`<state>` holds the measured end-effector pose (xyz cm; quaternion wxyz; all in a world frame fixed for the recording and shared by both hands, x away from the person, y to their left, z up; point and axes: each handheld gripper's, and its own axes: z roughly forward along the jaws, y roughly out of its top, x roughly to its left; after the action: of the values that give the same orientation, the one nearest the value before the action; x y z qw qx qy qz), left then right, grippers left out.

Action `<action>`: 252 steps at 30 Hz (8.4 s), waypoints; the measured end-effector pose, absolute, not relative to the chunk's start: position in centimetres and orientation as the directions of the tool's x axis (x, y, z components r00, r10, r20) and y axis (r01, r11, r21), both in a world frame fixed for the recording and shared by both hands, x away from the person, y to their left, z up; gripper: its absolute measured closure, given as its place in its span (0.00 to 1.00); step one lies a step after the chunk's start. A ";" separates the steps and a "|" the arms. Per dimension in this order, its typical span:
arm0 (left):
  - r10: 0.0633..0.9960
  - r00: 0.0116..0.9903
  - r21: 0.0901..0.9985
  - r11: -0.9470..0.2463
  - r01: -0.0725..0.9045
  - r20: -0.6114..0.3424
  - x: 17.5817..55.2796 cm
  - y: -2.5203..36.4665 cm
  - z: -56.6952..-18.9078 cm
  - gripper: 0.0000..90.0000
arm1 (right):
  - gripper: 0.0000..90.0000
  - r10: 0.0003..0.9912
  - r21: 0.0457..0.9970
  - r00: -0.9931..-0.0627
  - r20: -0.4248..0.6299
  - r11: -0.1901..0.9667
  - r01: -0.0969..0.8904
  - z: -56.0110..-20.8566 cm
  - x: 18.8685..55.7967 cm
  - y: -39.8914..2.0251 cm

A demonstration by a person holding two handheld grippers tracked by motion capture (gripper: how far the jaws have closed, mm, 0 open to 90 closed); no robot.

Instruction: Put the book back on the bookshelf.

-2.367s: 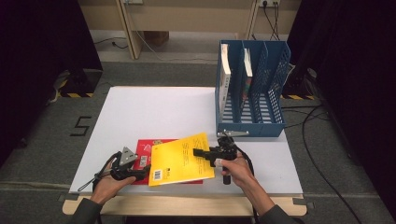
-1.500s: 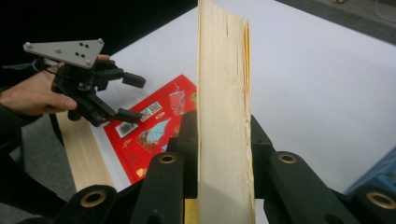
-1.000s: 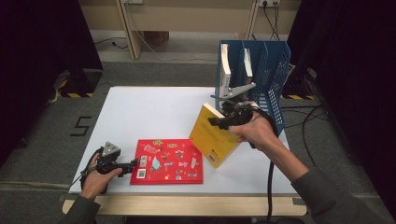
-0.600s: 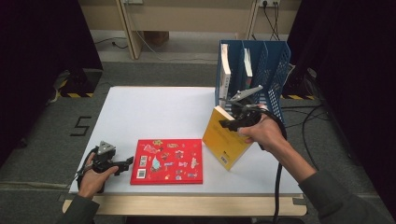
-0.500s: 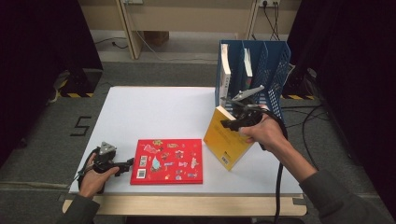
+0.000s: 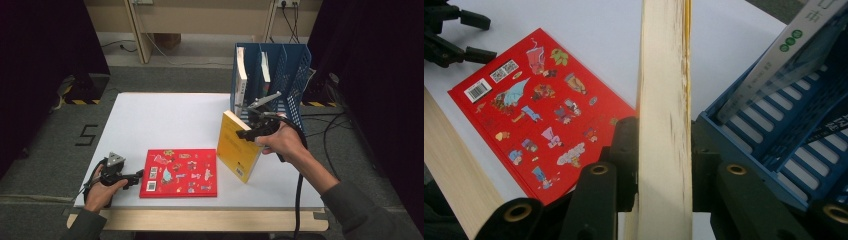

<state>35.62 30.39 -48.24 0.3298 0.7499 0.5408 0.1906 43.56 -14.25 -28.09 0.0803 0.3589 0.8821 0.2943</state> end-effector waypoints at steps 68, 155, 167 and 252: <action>0.937 0.343 0.699 -0.200 0.687 -0.069 35.6 30.4 -48.3 0.15 | 0.84 0.869 0.781 -0.487 0.089 0.243 0.576 -19.4 42.7 -27.1; 0.937 0.344 0.698 -0.204 0.686 -0.064 35.6 30.4 -48.3 0.14 | 0.62 0.938 0.768 -0.331 0.102 0.137 0.626 -27.6 54.5 -23.7; 0.937 0.344 0.698 -0.204 0.687 -0.064 35.6 30.4 -48.3 0.14 | 0.63 0.917 0.748 -0.390 0.080 0.203 0.632 -29.5 51.5 -24.5; 0.937 0.344 0.697 -0.204 0.688 -0.065 35.6 30.4 -48.3 0.14 | 0.40 0.786 0.792 -0.543 0.296 0.116 0.600 -36.5 45.8 -21.1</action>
<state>35.63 30.36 -48.26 0.3260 0.7522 0.5399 0.1909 45.79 -21.07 -36.49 0.0984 0.4677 0.7405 0.4725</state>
